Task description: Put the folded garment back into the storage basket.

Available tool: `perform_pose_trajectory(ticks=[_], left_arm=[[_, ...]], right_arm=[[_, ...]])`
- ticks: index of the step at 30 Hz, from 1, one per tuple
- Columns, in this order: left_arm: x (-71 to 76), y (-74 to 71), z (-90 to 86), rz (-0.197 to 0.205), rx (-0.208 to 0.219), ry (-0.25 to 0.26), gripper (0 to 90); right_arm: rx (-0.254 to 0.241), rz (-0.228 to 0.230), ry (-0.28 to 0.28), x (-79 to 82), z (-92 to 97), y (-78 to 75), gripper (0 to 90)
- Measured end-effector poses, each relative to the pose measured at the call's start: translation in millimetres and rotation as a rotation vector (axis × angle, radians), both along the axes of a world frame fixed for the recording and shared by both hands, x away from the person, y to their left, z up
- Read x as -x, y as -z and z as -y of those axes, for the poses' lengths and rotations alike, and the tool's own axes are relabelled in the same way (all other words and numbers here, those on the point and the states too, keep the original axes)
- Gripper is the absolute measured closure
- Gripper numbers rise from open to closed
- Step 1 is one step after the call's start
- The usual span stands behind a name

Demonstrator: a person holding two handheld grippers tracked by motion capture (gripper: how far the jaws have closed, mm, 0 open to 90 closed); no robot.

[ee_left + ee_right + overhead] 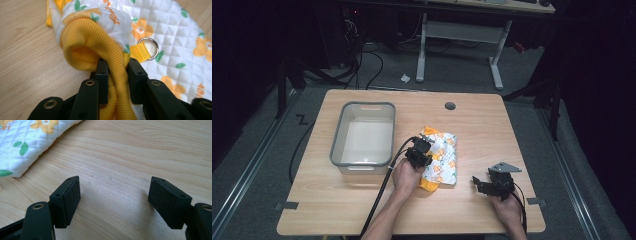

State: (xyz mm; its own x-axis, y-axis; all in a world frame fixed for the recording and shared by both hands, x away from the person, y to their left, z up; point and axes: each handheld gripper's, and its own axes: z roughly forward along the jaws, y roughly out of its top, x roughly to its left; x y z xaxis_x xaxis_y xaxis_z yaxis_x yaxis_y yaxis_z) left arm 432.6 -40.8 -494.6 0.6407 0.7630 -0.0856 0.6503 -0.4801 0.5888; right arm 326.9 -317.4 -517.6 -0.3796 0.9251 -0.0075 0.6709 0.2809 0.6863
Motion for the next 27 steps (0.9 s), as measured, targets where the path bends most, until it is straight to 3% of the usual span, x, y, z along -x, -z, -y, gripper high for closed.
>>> perform_pose_trajectory(ticks=[12, 18, 27], left_arm=[[14.0, -35.9, -14.7, 0.045, 0.113, 0.039, 74.3], [18.2, -49.3, -20.5, 0.074, 0.122, 0.048, 74.3], [24.6, -68.7, -31.0, 0.107, 0.171, 0.061, 74.6]], right_arm=[[-0.001, -0.001, 0.001, 0.0, -0.1, 0.0, 25.9], [-0.001, -0.001, 0.001, 0.0, -0.1, 0.0, 25.9], [-0.001, -0.001, 0.001, 0.0, 0.0, 0.0, 25.8]])
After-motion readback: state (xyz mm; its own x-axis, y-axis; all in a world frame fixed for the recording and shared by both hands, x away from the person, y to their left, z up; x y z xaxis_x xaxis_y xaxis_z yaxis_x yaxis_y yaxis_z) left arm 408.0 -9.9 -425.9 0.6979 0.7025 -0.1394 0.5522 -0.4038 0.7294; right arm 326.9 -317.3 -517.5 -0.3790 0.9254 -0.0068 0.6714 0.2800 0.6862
